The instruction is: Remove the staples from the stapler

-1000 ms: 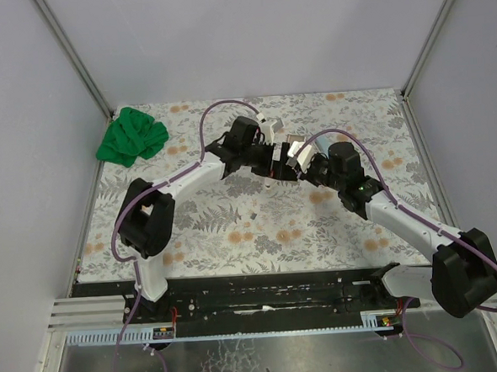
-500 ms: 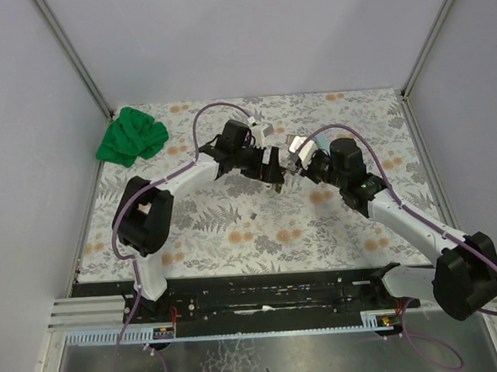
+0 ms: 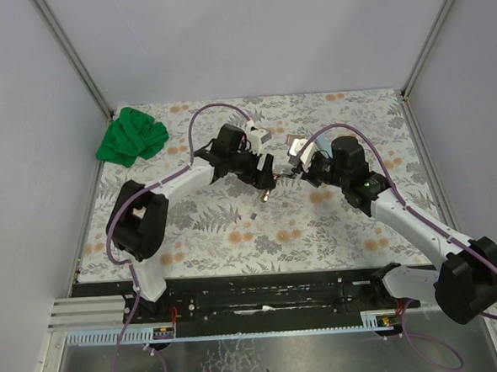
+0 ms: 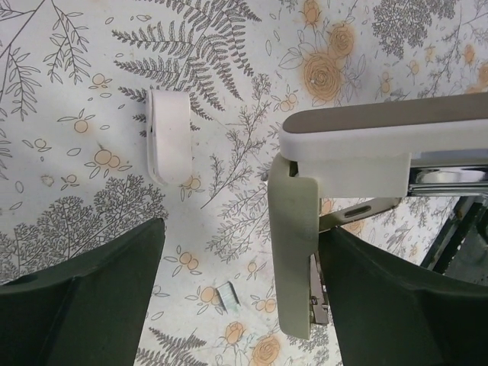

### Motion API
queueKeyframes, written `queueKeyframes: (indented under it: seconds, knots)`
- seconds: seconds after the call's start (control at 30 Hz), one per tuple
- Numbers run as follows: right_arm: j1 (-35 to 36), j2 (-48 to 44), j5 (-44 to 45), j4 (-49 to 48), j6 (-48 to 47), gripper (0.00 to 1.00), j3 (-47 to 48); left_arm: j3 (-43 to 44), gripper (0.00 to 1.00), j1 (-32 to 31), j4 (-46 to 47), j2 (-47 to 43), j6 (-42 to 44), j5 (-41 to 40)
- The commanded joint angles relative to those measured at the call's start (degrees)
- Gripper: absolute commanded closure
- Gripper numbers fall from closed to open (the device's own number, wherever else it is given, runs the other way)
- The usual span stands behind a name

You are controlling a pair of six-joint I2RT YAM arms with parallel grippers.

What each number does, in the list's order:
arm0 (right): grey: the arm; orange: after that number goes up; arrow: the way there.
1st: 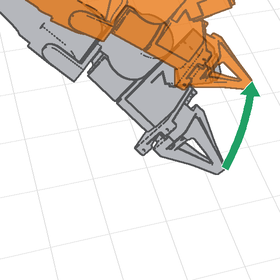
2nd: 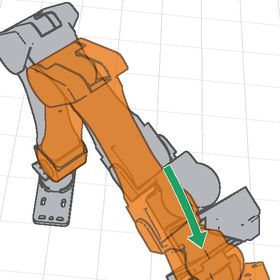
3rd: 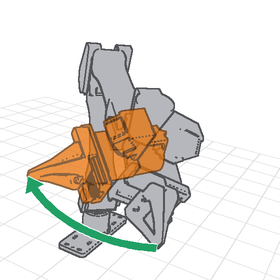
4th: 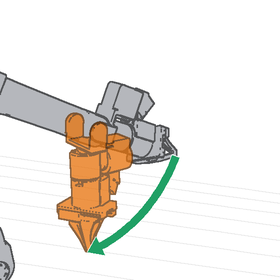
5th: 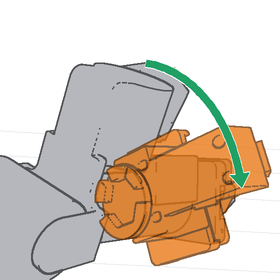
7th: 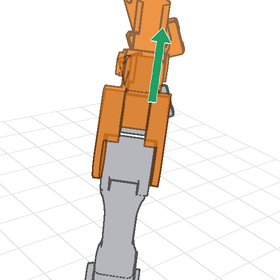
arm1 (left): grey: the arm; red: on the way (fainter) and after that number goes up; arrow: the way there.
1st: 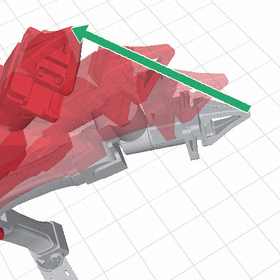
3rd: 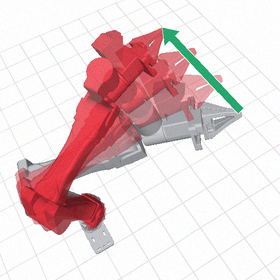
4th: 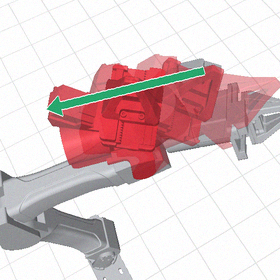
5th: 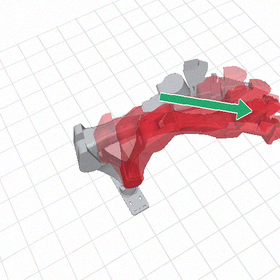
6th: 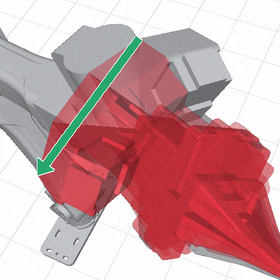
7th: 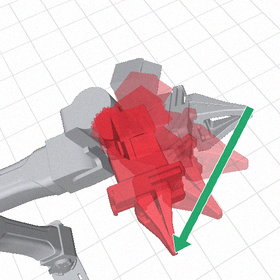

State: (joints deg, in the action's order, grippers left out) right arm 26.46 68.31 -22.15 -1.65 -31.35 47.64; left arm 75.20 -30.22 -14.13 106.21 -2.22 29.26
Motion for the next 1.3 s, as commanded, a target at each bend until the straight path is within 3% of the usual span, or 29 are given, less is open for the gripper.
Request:
queueKeyframes:
  seconds: [0.0, 0.2, 0.7, 1.27]
  knots:
    - [-0.16, -2.20, -3.58, -2.49, 0.21, 1.00, 2.48, -1.52, 0.21, 1.05, 1.12, -2.87, 5.43, -2.50]
    - [-0.29, -1.25, -4.29, -3.71, 5.37, 1.00, 3.08, -1.51, 0.30, 1.03, -0.08, -3.73, 7.93, -2.09]
    - [-7.99, 5.38, -18.97, -2.64, 22.07, 1.00, 7.68, -5.39, 0.25, 1.49, -4.29, -9.20, 15.78, 0.53]
    - [-14.15, 13.05, -29.14, -1.50, 39.81, 1.00, 10.54, -7.73, 0.01, 1.91, -14.45, -15.87, 29.64, 3.89]
